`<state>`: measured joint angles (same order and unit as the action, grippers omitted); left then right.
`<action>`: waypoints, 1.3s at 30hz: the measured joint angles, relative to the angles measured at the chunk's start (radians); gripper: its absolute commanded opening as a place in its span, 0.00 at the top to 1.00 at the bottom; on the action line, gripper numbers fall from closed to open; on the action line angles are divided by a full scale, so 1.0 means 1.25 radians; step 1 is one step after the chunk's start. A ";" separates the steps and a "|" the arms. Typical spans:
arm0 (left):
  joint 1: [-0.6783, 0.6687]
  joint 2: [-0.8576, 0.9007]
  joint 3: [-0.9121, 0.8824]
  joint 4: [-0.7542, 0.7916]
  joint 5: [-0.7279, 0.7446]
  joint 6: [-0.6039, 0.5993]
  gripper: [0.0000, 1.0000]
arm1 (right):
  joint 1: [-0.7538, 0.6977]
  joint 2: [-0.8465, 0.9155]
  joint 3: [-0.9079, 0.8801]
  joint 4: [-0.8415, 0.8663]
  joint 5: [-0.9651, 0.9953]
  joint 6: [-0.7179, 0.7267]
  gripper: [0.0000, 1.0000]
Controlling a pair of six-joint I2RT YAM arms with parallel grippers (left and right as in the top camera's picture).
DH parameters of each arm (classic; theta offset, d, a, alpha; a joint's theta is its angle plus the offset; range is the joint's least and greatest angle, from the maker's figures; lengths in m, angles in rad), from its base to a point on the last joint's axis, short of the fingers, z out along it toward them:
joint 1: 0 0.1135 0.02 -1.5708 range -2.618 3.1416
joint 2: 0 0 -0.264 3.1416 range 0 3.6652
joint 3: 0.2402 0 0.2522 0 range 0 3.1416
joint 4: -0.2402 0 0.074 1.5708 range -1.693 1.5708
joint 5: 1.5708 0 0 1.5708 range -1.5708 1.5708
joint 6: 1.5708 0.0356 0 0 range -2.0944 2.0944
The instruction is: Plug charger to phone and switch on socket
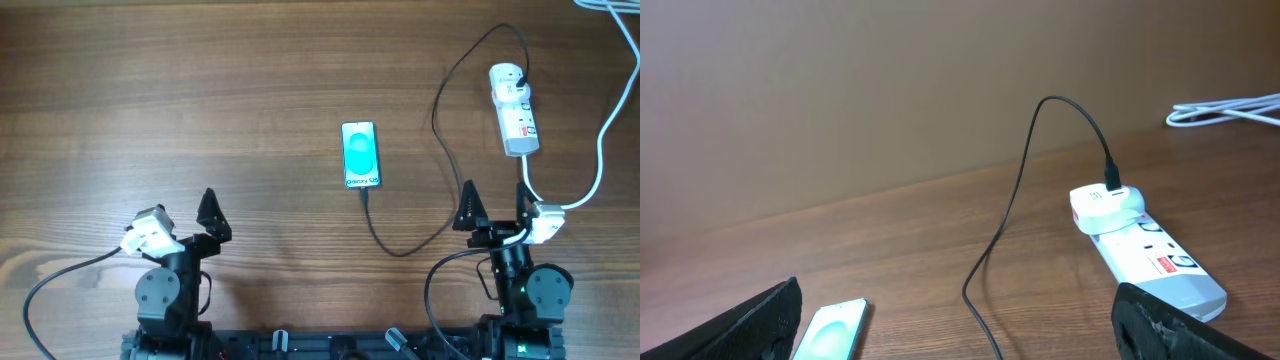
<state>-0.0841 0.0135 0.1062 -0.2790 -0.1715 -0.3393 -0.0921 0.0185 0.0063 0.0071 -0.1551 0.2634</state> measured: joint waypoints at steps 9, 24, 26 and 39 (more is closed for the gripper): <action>0.007 -0.001 -0.069 0.163 0.056 0.091 0.00 | 0.000 -0.001 0.000 0.000 0.002 0.000 0.00; 0.007 -0.001 -0.073 0.163 0.118 0.184 0.00 | 0.000 -0.001 0.000 0.000 0.002 0.000 0.00; 0.007 -0.001 -0.073 0.163 0.118 0.184 0.00 | 0.000 -0.001 0.000 0.000 0.002 0.000 0.00; 0.007 -0.001 -0.073 0.163 0.118 0.185 0.00 | 0.000 -0.001 0.000 0.000 0.002 0.000 0.00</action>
<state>-0.0753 0.0128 0.0147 -0.0750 -0.0235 -0.1085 -0.0921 0.0174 0.0063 0.0071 -0.1528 0.2634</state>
